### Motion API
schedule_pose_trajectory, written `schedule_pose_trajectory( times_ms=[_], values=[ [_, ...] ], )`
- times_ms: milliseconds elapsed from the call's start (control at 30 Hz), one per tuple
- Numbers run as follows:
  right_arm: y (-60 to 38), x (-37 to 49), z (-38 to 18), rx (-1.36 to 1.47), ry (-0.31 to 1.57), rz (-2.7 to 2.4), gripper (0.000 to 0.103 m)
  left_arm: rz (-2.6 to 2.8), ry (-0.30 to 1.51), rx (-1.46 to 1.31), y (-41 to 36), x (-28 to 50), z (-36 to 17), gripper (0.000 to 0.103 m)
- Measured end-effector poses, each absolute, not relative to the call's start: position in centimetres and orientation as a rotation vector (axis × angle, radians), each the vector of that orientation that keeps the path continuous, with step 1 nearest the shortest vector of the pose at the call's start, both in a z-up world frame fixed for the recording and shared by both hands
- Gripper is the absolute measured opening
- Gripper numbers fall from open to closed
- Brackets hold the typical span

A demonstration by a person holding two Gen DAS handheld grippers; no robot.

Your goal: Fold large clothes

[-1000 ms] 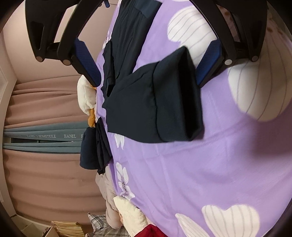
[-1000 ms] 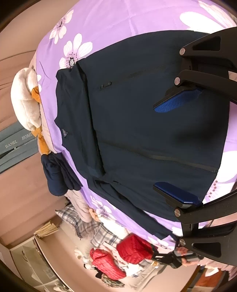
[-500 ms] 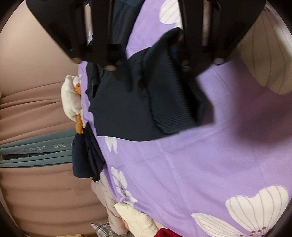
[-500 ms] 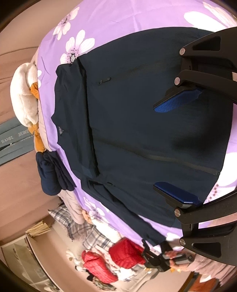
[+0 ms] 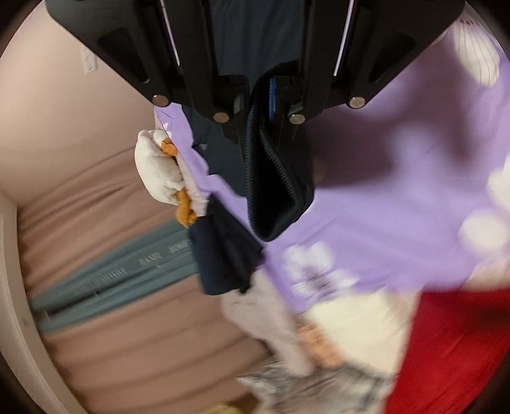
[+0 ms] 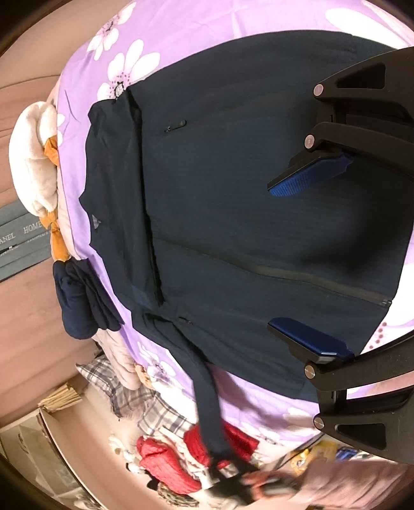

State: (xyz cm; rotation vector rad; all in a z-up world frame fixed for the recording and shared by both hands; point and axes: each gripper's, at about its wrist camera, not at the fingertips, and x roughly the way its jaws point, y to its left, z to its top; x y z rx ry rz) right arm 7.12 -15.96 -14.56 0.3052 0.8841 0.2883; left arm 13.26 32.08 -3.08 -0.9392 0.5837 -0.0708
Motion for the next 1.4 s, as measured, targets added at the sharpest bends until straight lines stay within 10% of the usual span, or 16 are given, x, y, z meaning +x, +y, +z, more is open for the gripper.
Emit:
schedule_pose_trajectory(
  times_ms=[367, 633, 800, 1000, 1400],
  values=[
    [-19.7, 8.5, -14.2, 0.428, 0.799, 0.302, 0.079, -0.262, 0.693, -0.392, 6.3, 26.0, 10.4, 0.008],
    [-26.4, 7.4, -14.2, 0.520, 0.721, 0.212, 0.078, -0.363, 0.971, -0.108, -15.1, 32.5, 0.7, 0.012],
    [-31.2, 6.3, -16.0, 0.577, 0.744, 0.088, 0.079, -0.448, 1.214, -0.195, -20.6, 34.9, -7.6, 0.045],
    [-33.6, 5.8, -16.8, 0.613, 0.745, 0.041, 0.079, -0.496, 1.156, -0.242, -18.5, 35.4, -6.8, 0.058],
    [-30.8, 16.0, -13.7, 0.462, 0.726, 0.146, 0.078, -0.148, 0.929, -0.624, 13.3, 28.6, -9.4, 0.058]
  ],
)
